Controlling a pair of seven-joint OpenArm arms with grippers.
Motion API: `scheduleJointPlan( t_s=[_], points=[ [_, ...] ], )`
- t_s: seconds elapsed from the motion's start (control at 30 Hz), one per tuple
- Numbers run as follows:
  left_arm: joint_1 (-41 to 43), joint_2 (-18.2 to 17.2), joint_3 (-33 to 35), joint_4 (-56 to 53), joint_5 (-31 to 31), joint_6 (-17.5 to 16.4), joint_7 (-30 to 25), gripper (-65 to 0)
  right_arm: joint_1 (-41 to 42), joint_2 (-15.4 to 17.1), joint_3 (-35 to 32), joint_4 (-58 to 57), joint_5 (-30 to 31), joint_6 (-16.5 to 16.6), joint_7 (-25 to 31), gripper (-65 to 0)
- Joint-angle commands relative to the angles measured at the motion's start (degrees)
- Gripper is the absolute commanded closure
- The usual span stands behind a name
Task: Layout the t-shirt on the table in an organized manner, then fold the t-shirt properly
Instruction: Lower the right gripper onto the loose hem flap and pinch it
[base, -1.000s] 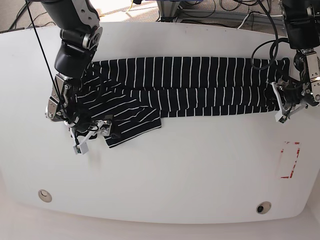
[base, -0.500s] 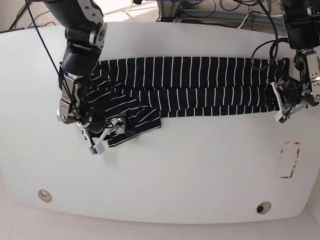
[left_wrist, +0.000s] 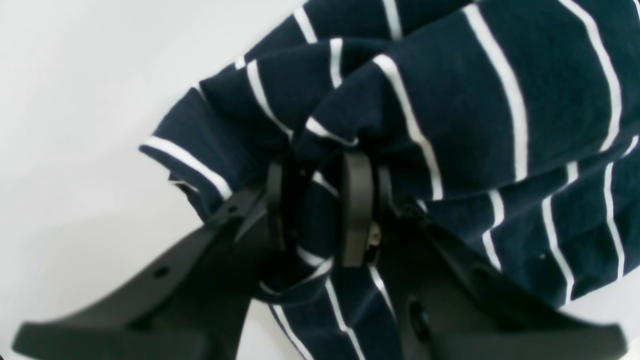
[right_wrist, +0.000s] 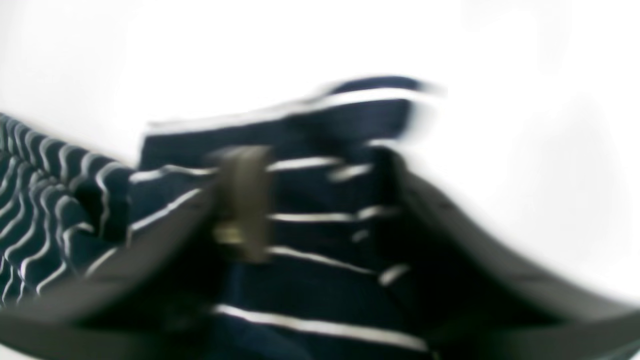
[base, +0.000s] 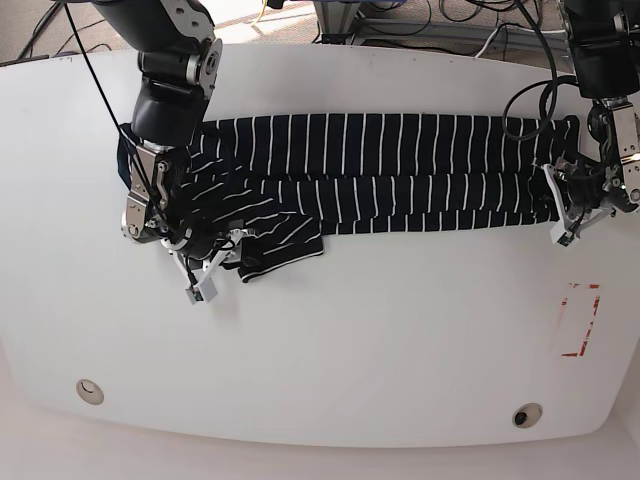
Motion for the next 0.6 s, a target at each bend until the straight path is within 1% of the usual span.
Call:
scheduleJointPlan(
  t_s=[0.0, 0.07, 0.23, 0.3, 0.4, 0.47, 0.57],
  points=[
    [1.01, -0.05, 0.48, -0.89, 3.19, 0.53, 3.21, -13.3, 2.32, 0.36, -0.04, 0.87, 0.80, 0.14, 0.81, -8.1],
    [1.01, -0.05, 0.48, -0.89, 3.19, 0.53, 3.21, -13.3, 2.50, 0.36, -0.13, 0.87, 0.80, 0.14, 0.72, -4.8],
    [1.01, -0.05, 0.48, -0.89, 3.19, 0.53, 3.21, -13.3, 3.11, 0.28, -0.21, 1.05, 0.89, 0.14, 0.19, -5.1],
    [1.01, -0.05, 0.48, -0.89, 3.19, 0.53, 3.21, -13.3, 3.64, 0.28, -0.21, 1.05, 0.89, 0.14, -1.04, -4.8],
    [1.01, -0.05, 0.48, -0.98, 3.19, 0.53, 3.21, -13.3, 4.08, 0.19, 0.05, 1.75, 0.97, 0.14, -4.29, -2.2],
    [1.01, -0.05, 0.48, -1.07, 3.19, 0.53, 3.21, -13.3, 4.26, -0.34, 0.05, 4.56, 1.59, 0.14, -7.10, -0.6],
    [1.01, -0.05, 0.48, -1.07, 3.19, 0.53, 3.21, -13.3, 2.94, -1.04, -0.04, 9.84, 4.05, 0.14, -11.59, -0.2]
  ],
)
